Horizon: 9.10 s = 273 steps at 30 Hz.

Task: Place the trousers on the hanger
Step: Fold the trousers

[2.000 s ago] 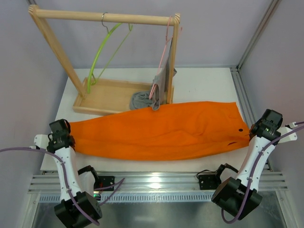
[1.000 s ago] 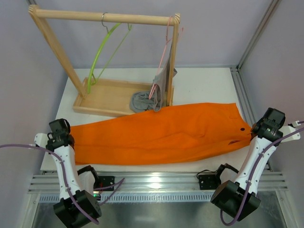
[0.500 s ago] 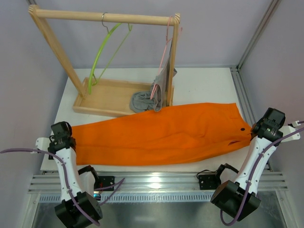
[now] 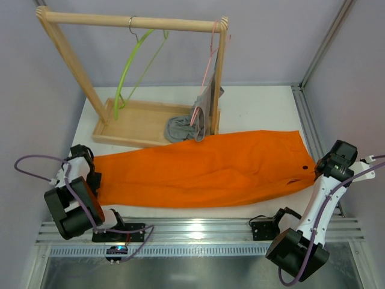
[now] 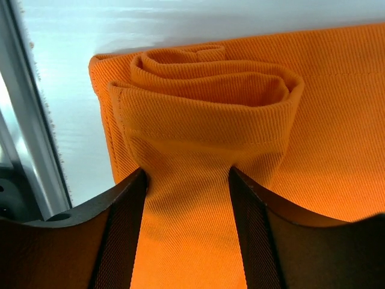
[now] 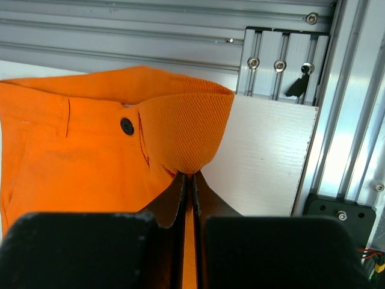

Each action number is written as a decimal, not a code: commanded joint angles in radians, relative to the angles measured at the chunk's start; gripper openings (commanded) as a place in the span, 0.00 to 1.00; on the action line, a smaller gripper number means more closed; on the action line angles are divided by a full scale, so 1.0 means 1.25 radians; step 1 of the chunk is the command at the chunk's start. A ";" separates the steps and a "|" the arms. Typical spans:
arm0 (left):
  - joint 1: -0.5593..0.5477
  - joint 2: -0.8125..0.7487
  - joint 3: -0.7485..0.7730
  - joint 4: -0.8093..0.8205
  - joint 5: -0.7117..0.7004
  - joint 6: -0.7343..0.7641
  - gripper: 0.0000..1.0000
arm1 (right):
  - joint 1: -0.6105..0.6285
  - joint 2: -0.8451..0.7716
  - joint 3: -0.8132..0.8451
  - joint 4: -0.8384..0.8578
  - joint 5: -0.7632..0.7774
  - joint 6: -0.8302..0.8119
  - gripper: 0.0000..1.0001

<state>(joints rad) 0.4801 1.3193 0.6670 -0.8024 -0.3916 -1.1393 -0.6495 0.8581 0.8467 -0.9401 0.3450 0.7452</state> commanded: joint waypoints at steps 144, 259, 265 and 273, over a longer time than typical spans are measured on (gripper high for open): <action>0.092 -0.249 0.323 -0.174 -0.152 0.191 0.00 | 0.005 0.083 0.280 0.037 0.027 -0.080 0.04; -0.512 -0.311 -0.045 0.279 0.415 0.154 0.56 | 0.654 0.038 -0.190 0.070 -0.378 -0.050 0.19; -0.512 -0.252 -0.022 0.292 0.388 0.167 0.58 | 0.722 -0.049 -0.256 0.072 -0.364 0.174 0.21; -0.512 -0.149 -0.023 0.352 0.364 0.174 0.59 | 0.732 -0.022 -0.266 0.118 -0.334 0.237 0.21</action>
<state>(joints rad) -0.1570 1.0966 0.6022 -0.4316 0.0940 -0.9379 0.2554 0.8024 0.5137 -0.8501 -0.0952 0.9703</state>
